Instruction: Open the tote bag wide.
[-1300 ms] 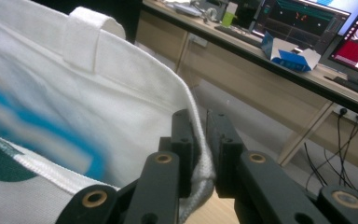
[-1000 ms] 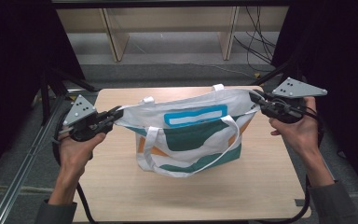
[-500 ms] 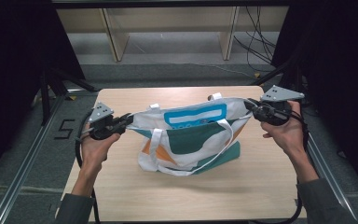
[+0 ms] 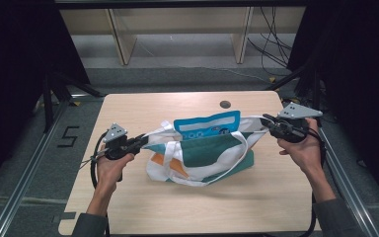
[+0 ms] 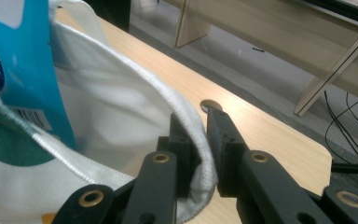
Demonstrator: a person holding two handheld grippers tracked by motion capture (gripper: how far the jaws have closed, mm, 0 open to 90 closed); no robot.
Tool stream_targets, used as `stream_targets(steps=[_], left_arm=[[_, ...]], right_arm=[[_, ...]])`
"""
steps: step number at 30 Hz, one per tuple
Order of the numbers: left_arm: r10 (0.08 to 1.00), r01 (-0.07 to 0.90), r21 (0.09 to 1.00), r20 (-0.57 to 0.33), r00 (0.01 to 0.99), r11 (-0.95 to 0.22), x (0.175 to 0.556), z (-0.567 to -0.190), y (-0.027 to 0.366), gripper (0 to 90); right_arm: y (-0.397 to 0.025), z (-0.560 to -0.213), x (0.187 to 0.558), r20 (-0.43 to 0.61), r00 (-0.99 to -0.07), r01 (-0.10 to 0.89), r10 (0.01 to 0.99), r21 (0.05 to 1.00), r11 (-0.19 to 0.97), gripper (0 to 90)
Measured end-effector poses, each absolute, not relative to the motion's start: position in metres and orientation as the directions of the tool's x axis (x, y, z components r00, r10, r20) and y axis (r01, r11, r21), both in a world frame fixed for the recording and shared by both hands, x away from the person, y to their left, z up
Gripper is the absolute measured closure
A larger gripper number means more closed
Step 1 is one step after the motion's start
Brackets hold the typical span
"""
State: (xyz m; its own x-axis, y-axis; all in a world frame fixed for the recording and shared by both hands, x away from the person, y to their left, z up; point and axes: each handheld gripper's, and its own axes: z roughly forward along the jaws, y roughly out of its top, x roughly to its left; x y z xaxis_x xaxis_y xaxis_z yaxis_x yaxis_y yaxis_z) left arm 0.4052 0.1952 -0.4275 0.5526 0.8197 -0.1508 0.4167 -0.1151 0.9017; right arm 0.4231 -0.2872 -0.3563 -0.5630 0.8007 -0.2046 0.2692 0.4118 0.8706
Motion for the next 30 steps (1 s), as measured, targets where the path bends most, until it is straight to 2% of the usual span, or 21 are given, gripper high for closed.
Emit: stream_targets(steps=[5,7,11,14,20,28,30], left_arm=[[0.815,0.438,0.890,-0.156,0.559,-0.130,0.406,-0.441,0.192,82.2],[0.811,0.449,0.881,-0.153,0.564,-0.147,0.407,-0.449,0.190,81.7],[0.811,0.476,0.864,-0.157,0.564,-0.164,0.405,-0.463,0.185,81.9],[0.803,0.485,0.854,-0.151,0.577,-0.188,0.406,-0.472,0.181,82.0],[0.794,0.497,0.840,-0.145,0.590,-0.216,0.407,-0.490,0.177,81.5],[0.783,0.526,0.799,-0.117,0.611,-0.291,0.409,-0.507,0.174,81.6],[0.781,0.538,0.799,-0.147,0.608,-0.268,0.410,-0.514,0.173,81.5]], right_arm=[[-0.289,-0.376,0.426,-0.193,-0.569,0.297,0.799,0.858,0.419,80.2],[-0.293,-0.395,0.428,-0.152,-0.564,0.324,0.812,0.863,0.387,80.4],[-0.296,-0.414,0.429,-0.157,-0.576,0.336,0.802,0.849,0.408,80.5],[-0.295,-0.439,0.425,-0.113,-0.566,0.377,0.817,0.846,0.378,80.6],[-0.289,-0.454,0.427,-0.157,-0.585,0.379,0.796,0.814,0.440,80.6],[-0.281,-0.477,0.427,-0.153,-0.613,0.415,0.775,0.773,0.480,81.1],[-0.278,-0.488,0.432,-0.151,-0.631,0.431,0.761,0.748,0.505,81.7]])
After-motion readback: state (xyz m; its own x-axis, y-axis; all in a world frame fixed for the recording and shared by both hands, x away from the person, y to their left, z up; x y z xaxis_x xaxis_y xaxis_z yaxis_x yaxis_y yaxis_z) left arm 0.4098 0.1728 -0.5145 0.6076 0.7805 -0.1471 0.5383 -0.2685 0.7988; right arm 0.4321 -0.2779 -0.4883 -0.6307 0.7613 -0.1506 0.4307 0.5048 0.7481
